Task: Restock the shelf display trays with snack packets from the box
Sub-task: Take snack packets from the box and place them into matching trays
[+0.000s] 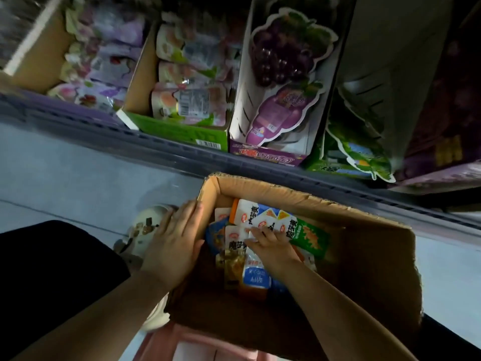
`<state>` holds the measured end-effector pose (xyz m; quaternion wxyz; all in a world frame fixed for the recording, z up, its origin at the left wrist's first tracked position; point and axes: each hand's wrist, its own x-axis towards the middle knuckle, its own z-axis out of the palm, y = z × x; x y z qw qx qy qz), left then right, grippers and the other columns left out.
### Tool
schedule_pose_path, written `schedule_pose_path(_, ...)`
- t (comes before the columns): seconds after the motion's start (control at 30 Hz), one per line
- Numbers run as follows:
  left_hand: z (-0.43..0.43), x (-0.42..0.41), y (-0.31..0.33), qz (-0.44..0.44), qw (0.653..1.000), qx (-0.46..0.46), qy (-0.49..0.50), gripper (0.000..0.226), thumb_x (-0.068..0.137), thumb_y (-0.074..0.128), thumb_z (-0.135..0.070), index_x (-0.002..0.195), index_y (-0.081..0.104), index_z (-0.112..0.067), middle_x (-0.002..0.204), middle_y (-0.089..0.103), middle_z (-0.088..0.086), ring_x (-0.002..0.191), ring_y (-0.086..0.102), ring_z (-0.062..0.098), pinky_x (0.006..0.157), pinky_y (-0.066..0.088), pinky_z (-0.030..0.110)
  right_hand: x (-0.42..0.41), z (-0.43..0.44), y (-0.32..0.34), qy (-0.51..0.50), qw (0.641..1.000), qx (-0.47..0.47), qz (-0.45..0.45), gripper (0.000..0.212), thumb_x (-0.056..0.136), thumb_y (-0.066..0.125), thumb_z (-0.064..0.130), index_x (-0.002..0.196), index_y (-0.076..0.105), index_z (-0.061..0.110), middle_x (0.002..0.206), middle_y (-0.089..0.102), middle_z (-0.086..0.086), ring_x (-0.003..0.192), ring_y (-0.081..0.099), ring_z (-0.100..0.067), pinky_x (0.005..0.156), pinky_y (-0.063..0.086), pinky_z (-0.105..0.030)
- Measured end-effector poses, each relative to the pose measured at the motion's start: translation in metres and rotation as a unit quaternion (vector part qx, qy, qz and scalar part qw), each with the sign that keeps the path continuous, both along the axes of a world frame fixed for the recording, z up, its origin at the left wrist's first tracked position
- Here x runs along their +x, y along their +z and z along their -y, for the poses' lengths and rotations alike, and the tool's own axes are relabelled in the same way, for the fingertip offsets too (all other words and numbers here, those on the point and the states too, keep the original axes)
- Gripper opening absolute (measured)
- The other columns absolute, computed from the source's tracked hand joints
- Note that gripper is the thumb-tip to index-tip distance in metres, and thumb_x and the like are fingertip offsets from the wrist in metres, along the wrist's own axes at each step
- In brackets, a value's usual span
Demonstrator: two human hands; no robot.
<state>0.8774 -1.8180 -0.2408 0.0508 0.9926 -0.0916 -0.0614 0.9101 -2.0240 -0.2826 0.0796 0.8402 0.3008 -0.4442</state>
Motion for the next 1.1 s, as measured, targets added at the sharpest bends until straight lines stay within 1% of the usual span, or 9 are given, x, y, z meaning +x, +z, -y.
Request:
schedule_pose_path(0.07, -0.001, 0.000, -0.004, -0.022, 1.000, -0.009, 0.006, 0.080, 0.062, 0.080, -0.020, 0.127, 0.037, 0.000, 0.122, 0.058, 0.021, 0.113, 0.055, 0.033, 0.098, 0.022, 0.035, -0.001, -0.009, -0.012, 0.076, 0.997, 0.007, 0.028, 0.064, 0.095, 0.039, 0.015, 0.147, 0.002, 0.018, 0.155, -0.009, -0.009, 0.142, -0.006, -0.033, 0.114, 0.005, -0.048)
schedule_pose_path(0.1, -0.002, 0.000, -0.005, -0.021, 1.000, -0.010, 0.005, 0.078, 0.065, 0.078, -0.019, 0.128, 0.036, 0.000, 0.123, 0.057, 0.021, 0.115, 0.053, 0.032, 0.099, 0.021, 0.035, -0.002, -0.015, -0.018, 0.101, 0.994, 0.012, 0.035, 0.059, 0.097, 0.035, 0.019, 0.147, 0.003, 0.017, 0.155, -0.008, -0.010, 0.142, -0.005, -0.034, 0.114, 0.004, -0.049)
schedule_pose_path(0.2, -0.003, 0.000, -0.006, -0.019, 1.000, -0.016, 0.007, 0.058, 0.079, 0.048, -0.029, 0.128, 0.034, -0.001, 0.124, 0.056, 0.022, 0.119, 0.037, 0.025, 0.100, 0.020, 0.034, -0.002, -0.036, -0.034, 0.197, 0.979, 0.009, 0.059, 0.052, 0.097, 0.035, 0.020, 0.145, 0.016, 0.015, 0.155, -0.003, -0.011, 0.142, -0.002, -0.034, 0.115, 0.007, -0.051)
schedule_pose_path(0.27, -0.003, 0.000, -0.006, -0.024, 1.000, -0.011, 0.005, 0.058, 0.078, 0.036, -0.030, 0.128, 0.035, -0.001, 0.125, 0.055, 0.022, 0.118, 0.033, 0.024, 0.100, 0.019, 0.035, 0.002, -0.047, -0.041, 0.242, 0.969, -0.001, 0.054, 0.055, 0.096, 0.036, 0.018, 0.146, 0.012, 0.017, 0.155, 0.000, -0.011, 0.142, -0.001, -0.033, 0.115, 0.003, -0.049)
schedule_pose_path(0.47, -0.004, -0.002, -0.013, -0.003, 0.999, -0.036, 0.007, 0.057, 0.080, 0.035, -0.029, 0.130, 0.033, -0.001, 0.128, 0.053, 0.023, 0.121, 0.030, 0.023, 0.101, 0.018, 0.035, 0.011, -0.058, -0.041, 0.326, 0.942, -0.040, 0.075, 0.074, 0.091, 0.046, 0.013, 0.147, -0.003, 0.015, 0.156, -0.004, -0.010, 0.143, -0.001, -0.032, 0.114, -0.003, -0.048)
schedule_pose_path(0.6, -0.004, -0.002, -0.014, -0.004, 0.999, -0.050, 0.011, 0.058, 0.081, 0.036, -0.028, 0.131, 0.032, 0.000, 0.128, 0.051, 0.024, 0.122, 0.030, 0.024, 0.102, 0.017, 0.035, 0.010, -0.056, -0.045, 0.290, 0.950, -0.040, 0.109, 0.070, 0.092, 0.049, 0.025, 0.147, 0.007, 0.016, 0.153, 0.015, -0.007, 0.139, 0.014, -0.033, 0.114, 0.003, -0.049)
schedule_pose_path(0.7, -0.005, -0.003, -0.014, 0.003, 0.999, -0.052, 0.008, 0.057, 0.081, 0.036, -0.027, 0.131, 0.033, 0.000, 0.129, 0.051, 0.025, 0.122, 0.029, 0.024, 0.101, 0.016, 0.035, 0.012, -0.051, -0.045, 0.235, 0.965, -0.030, 0.114, 0.065, 0.091, 0.050, 0.022, 0.146, 0.015, 0.014, 0.147, 0.030, -0.007, 0.134, 0.025, -0.030, 0.112, 0.013, -0.048)
schedule_pose_path(0.87, -0.004, -0.003, -0.015, 0.006, 0.998, -0.055, 0.010, 0.057, 0.081, 0.035, -0.027, 0.131, 0.032, 0.000, 0.129, 0.050, 0.025, 0.122, 0.029, 0.024, 0.101, 0.016, 0.034, 0.020, -0.037, -0.035, 0.131, 0.991, 0.008, 0.034, 0.057, 0.090, 0.048, 0.012, 0.142, 0.023, 0.011, 0.145, 0.028, -0.011, 0.134, 0.024, -0.029, 0.111, 0.018, -0.039)
schedule_pose_path(1.1, -0.004, -0.003, -0.017, -0.001, 0.997, -0.074, 0.013, 0.058, 0.082, 0.035, -0.028, 0.132, 0.031, 0.001, 0.130, 0.048, 0.026, 0.122, 0.028, 0.024, 0.102, 0.015, 0.034, 0.022, -0.005, -0.031, 0.015, 1.000, -0.023, 0.010, 0.038, 0.094, 0.046, 0.015, 0.132, 0.044, 0.011, 0.139, 0.038, -0.016, 0.132, 0.027, -0.035, 0.108, 0.025, -0.047)
